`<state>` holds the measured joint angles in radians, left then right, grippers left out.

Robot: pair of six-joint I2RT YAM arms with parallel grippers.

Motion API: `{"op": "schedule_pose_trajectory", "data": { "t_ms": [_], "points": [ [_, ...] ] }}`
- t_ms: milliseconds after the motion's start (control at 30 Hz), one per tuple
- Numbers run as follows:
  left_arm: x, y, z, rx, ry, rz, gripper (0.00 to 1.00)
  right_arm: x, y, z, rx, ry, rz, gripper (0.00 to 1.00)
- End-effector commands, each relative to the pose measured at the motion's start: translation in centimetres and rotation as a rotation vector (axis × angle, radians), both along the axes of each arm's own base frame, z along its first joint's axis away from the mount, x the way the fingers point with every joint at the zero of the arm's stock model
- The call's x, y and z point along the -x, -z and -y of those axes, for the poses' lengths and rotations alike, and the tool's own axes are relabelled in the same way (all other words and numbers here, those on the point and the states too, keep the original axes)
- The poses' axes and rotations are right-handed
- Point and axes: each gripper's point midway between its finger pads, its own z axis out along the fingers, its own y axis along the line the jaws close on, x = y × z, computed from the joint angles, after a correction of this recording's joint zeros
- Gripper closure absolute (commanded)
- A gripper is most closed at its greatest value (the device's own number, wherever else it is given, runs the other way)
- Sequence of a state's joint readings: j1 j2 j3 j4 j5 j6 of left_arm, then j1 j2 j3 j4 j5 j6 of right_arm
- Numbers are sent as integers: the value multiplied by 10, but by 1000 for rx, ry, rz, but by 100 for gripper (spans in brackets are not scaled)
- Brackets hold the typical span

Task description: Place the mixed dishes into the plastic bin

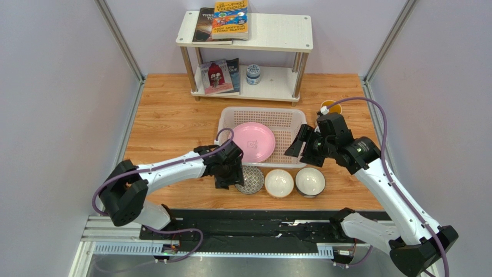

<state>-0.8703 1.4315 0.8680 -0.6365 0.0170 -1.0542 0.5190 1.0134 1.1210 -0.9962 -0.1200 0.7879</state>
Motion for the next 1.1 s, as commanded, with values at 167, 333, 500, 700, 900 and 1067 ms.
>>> {"op": "schedule_pose_trajectory", "data": {
  "t_ms": [167, 333, 500, 700, 900, 1067],
  "points": [
    [-10, 13, 7, 15, -38, 28, 60, 4, -10, -4, -56, -13, 39, 34],
    [0, 9, 3, 46, -33, 19, 88, 5, -7, -5, -63, -12, 32, 34],
    [20, -8, -13, 91, -17, 27, 100, 7, -3, -6, -63, -18, 22, 35],
    [37, -39, -56, 86, -100, 95, 100, 14, 12, -16, -95, -51, -25, 35],
    [44, -74, -73, 136, -124, 164, 100, 38, 18, -58, -58, -167, -24, 34],
    [40, -86, -76, 98, -108, 179, 100, 44, 11, -107, -105, -247, -22, 33]
  ]
}}
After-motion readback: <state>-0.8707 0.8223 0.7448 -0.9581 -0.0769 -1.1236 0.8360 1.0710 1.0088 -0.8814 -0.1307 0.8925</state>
